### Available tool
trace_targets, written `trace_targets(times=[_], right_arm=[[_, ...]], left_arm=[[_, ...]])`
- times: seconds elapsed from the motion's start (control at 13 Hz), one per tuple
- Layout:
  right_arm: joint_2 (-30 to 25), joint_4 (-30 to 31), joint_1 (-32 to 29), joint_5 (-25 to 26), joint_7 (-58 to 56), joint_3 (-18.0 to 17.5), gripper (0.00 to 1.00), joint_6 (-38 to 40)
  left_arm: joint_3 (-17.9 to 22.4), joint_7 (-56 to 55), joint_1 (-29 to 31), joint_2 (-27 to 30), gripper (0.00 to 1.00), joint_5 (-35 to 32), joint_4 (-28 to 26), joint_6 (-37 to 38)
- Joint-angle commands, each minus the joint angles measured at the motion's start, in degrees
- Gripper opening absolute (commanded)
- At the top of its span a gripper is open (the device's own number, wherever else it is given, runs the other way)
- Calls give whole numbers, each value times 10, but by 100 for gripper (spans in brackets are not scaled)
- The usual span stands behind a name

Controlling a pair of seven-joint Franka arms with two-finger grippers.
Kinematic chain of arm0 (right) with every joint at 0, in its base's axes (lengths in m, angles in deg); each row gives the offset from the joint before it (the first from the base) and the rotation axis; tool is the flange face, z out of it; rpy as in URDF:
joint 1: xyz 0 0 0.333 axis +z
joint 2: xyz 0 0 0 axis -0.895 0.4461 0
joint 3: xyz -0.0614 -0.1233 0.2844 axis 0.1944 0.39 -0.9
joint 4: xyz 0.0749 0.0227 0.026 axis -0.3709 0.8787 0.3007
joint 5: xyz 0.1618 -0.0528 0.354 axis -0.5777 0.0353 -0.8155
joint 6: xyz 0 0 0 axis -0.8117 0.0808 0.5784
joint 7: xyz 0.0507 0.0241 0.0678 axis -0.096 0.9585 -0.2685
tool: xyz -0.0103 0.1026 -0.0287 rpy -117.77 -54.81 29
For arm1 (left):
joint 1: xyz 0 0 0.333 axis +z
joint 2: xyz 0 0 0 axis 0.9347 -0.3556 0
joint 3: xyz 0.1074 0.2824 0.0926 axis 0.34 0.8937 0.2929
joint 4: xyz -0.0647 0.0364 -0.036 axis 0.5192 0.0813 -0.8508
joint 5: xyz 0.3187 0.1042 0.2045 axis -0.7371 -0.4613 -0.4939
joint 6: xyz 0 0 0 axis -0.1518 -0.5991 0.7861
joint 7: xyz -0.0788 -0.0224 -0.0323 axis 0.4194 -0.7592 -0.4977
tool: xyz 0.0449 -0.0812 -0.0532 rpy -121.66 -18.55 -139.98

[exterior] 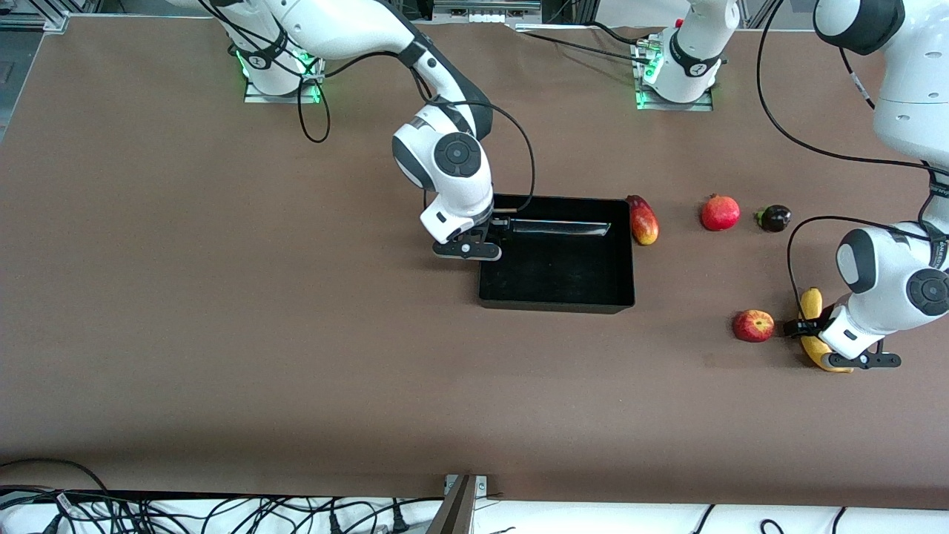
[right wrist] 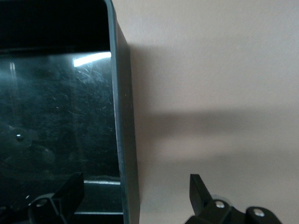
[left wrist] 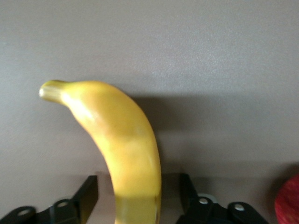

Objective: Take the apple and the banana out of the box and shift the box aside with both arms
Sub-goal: 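Lower the banana beside the apple while the right gripper grips the tray rim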

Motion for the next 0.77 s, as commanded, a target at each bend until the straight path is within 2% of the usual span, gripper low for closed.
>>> trace_targets(times=[0.0,0.08,0.23,0.38,0.54,0.69], right_arm=[[21,-20,21,12,26,13,87,-6],[21,-20,21,18,26,13,64,-6],[20,-18,21,21,23,13,25,-6],[21,-12,21,36,23,13,0,-6],[22,-8,20,36,22,13,0,-6],[16,-10,15,36,13,14,0,-5]], left_arm=[[1,6,-35,113,100,-3,-14,168],[1,6,-50,154,100,31,-10,246],[-2,4,-78,220,100,78,-9,335],[-7,-12,-95,288,100,128,-9,412],[-8,-40,-97,354,100,187,-9,433],[-25,-57,-97,412,100,199,-9,437]])
